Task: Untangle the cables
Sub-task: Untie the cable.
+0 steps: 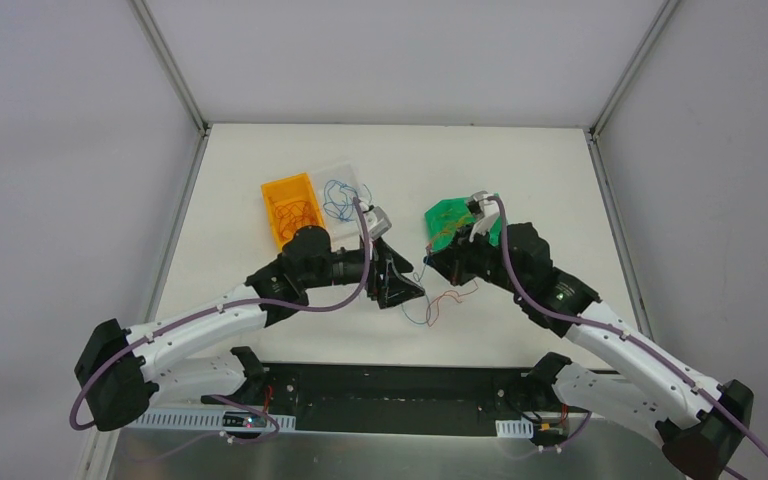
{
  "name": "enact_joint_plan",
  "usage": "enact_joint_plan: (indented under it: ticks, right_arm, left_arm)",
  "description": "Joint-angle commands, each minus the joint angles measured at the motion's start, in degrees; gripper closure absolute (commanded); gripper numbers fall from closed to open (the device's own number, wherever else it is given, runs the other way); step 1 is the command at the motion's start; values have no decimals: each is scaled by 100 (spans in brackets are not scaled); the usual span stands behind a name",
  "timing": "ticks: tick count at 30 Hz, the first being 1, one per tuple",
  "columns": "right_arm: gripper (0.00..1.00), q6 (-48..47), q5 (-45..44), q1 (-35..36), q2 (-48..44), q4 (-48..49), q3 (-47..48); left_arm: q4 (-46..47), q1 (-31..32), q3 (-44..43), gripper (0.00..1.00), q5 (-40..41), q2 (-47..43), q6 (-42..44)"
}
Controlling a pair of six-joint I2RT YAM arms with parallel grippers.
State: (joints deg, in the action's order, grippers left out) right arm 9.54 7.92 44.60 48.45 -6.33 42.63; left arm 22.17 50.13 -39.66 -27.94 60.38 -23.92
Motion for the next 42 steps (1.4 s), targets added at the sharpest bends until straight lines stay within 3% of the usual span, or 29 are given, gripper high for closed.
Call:
enact_joint_plan:
  ticks: [1, 12, 13, 14, 16, 28, 32, 35, 36, 42]
  right_arm:
    - [100, 419, -32, 9, 77, 282, 439]
    - [100, 799, 330, 6, 200, 514, 532]
    - [100, 811, 348, 5, 204, 514, 535]
    - [100, 819, 362, 9, 204, 518, 536]
    - [100, 828, 368, 8, 194, 513, 536]
    - [100, 739, 265, 7, 520, 172, 743]
    - [100, 1503, -2193, -517, 655, -993, 965]
    - [100, 2566, -1458, -2015, 183, -662, 268]
    - [100, 2684, -1273, -2225, 104, -563, 115]
    - [100, 2486, -170, -2238, 254, -219, -12]
  left_arm:
    - [463, 221, 23, 28, 297, -28, 1179]
    - [393, 468, -114, 34, 1392, 388, 2047]
    - [390, 468, -139, 41, 1376, 413, 2092]
    - [380, 463, -172, 55, 1382, 434, 2089]
    - [287, 463, -259, 99, 1480, 479, 2088]
    - [-142, 465, -520, 100, 1124, 416, 1927]
    - [244, 427, -11, 100, 1970, 22, 1477]
    - [695, 155, 522, 100, 2192, -505, 987]
    - [733, 32, 632, 100, 2188, -606, 817]
    - [597, -199, 682, 100, 1928, -776, 728]
